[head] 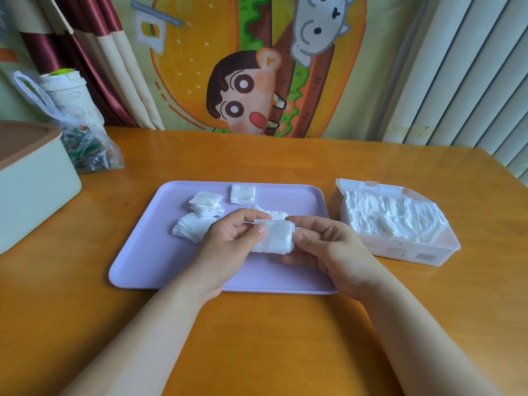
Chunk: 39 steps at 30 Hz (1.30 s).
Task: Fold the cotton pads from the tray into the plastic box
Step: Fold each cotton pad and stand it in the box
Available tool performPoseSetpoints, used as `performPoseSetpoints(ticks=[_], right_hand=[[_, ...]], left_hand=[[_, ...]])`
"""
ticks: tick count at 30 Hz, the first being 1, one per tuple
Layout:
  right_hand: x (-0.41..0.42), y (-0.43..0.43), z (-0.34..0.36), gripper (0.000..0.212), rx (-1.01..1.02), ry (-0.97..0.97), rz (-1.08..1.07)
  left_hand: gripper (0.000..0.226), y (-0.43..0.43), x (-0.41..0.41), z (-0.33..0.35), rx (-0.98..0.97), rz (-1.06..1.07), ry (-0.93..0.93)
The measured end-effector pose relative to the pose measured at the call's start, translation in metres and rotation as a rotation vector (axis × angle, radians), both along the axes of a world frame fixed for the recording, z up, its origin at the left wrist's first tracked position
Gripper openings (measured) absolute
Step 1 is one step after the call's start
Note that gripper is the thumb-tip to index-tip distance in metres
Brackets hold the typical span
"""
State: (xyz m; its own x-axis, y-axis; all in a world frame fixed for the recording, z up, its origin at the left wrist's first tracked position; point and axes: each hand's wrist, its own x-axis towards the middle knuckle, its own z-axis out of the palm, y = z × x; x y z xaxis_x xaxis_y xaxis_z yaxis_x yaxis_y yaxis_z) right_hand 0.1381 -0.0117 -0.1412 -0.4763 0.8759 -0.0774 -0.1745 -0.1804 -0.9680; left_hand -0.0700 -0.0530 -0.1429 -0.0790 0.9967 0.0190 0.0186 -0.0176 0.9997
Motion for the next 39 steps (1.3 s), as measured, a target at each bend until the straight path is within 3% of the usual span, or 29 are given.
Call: performPoseSetpoints(ticks=[4,9,12,15,25,28,32,39], right_hand=[[-0.003,-0.001,0.001,0.024,0.018,-0.046,-0.050],[-0.009,0.003,0.001,0.026,0.003,-0.137,-0.313],[-0.005,0.005,0.007,0.023,-0.038,-0.116,-0.378],[-0.002,0.005,0.014,0.014,-0.121,-0.060,-0.332],[-0.010,0.002,0.017,0.026,-0.367,0.014,-0.250],[-0.009,0.001,0.014,0.026,-0.321,0.000,-0.227],[-0.009,-0.003,0.017,0.003,-0.255,-0.038,-0.246],[-0.013,-0.012,0.030,0.004,-0.166,-0.059,-0.065]], left_hand=[[0.016,0.001,0.001,-0.001,-0.001,0.057,-0.027],[0.019,0.005,-0.003,-0.001,-0.030,0.277,-0.131],[0.017,0.005,-0.001,0.000,-0.052,0.338,-0.101],[0.013,0.004,0.001,0.001,-0.059,0.310,-0.101],[0.010,0.002,0.002,0.004,-0.089,0.237,-0.106],[0.010,0.002,0.002,0.004,-0.086,0.230,-0.105],[0.012,0.001,0.003,0.004,-0.083,0.234,-0.092],[0.016,0.000,0.004,0.007,-0.096,0.190,-0.090]])
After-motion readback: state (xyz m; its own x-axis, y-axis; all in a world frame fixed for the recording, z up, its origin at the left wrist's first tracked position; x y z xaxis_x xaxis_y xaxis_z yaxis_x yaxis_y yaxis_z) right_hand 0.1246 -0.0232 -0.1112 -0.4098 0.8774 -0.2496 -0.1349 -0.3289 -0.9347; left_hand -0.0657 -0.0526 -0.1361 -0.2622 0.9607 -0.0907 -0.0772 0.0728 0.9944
